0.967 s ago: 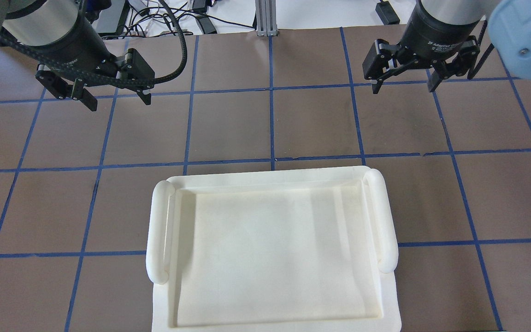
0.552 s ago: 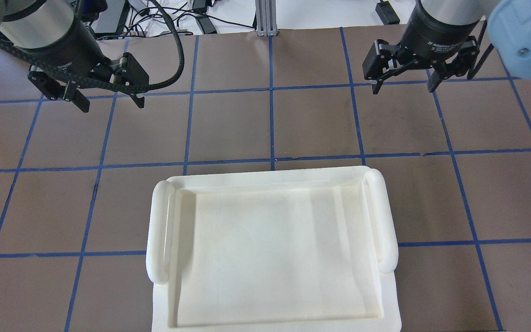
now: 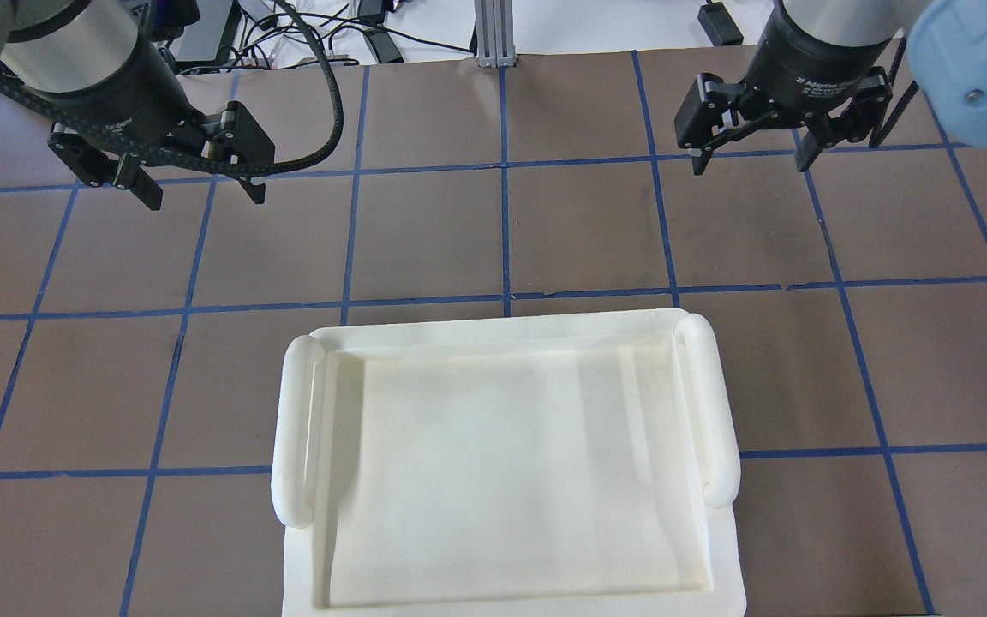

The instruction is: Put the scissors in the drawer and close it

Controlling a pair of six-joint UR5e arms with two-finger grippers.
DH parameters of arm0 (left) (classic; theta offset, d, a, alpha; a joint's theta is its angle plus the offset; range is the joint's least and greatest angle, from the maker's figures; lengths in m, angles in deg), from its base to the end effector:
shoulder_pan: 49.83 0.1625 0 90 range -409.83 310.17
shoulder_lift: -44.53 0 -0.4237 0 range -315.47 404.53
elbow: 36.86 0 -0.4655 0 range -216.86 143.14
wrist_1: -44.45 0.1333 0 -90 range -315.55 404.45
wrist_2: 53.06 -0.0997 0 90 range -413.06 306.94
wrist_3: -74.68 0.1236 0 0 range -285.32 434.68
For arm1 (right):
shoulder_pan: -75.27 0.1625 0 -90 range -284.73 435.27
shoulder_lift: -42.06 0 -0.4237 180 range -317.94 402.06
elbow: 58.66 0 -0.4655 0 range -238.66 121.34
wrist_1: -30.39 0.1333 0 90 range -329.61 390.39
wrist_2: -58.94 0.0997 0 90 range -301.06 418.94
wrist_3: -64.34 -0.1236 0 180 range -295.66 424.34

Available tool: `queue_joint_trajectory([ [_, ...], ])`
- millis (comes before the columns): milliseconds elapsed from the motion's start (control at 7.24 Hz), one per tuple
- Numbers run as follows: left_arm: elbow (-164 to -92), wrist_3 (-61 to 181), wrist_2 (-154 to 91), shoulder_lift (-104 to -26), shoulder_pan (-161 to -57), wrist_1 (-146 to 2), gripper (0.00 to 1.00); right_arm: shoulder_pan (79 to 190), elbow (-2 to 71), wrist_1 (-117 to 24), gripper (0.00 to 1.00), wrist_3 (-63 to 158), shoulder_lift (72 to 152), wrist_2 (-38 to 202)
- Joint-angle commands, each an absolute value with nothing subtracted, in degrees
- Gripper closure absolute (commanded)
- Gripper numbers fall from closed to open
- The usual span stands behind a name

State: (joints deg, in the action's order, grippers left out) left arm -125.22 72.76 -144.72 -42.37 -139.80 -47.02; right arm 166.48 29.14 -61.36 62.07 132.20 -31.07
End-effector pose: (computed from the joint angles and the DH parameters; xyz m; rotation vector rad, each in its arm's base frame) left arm -0.1294 -0.5476 0.5064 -0.0542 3.1118 -0.0896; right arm 0.1453 -0.5694 0.4890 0.0290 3.1375 -0.1120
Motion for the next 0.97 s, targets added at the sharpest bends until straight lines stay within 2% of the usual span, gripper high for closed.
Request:
queue_joint_trajectory([
  [0, -125.28, 72.75, -144.72, -42.31, -139.92, -47.05, 0.00, 166.41, 29.14, -61.37, 0.00, 62.15, 132.32, -31.14],
  [829, -126.68, 72.57, -144.72, -41.78, -140.01, -47.05, 0.00, 166.23, 29.06, -61.28, 0.00, 62.06, 132.41, -31.06],
])
